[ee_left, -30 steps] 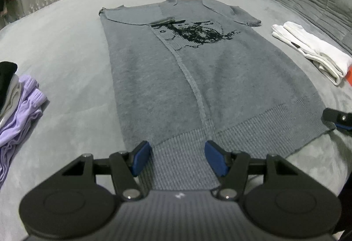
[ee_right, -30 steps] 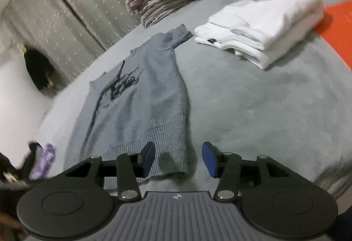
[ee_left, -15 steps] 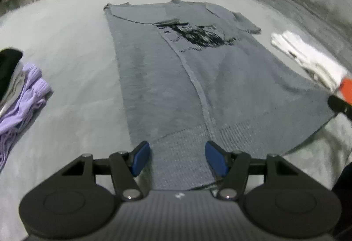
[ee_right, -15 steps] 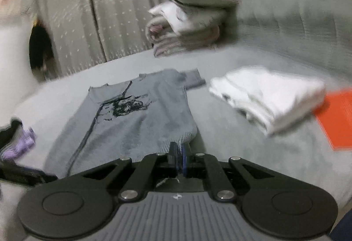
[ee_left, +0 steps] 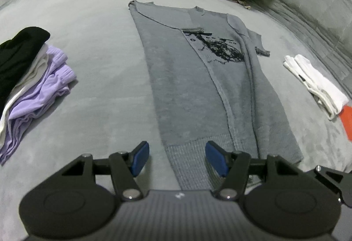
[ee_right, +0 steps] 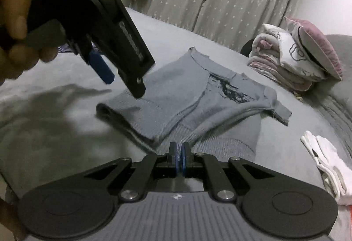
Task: Fold clothes
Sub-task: 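Fold that side and its sleeve over the sweater center, open the right gripper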
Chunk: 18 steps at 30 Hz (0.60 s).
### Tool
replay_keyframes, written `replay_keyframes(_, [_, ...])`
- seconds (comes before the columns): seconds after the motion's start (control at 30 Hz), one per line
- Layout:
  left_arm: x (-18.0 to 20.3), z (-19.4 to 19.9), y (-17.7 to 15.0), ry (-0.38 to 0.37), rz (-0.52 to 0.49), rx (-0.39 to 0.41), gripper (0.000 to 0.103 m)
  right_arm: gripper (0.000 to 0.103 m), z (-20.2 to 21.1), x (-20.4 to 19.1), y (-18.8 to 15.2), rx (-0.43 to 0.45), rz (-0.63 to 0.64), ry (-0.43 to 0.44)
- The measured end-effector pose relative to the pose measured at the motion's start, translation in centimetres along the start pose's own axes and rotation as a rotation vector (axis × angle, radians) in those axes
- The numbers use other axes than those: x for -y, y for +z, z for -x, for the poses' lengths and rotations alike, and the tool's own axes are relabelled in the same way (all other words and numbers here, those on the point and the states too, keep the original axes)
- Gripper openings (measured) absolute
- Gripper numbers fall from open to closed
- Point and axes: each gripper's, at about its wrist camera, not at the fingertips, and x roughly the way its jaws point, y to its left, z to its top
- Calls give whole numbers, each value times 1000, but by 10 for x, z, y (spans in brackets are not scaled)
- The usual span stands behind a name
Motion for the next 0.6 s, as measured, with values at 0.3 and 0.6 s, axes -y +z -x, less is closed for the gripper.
replay_keyframes(0.3, [10,2,4,-7,-14,3,59,41,9,112,3,82,-751,305])
replay_keyframes(0.6, [20,-4,19,-16,1,14,60,41,-73,248,-17,37,-1287,47])
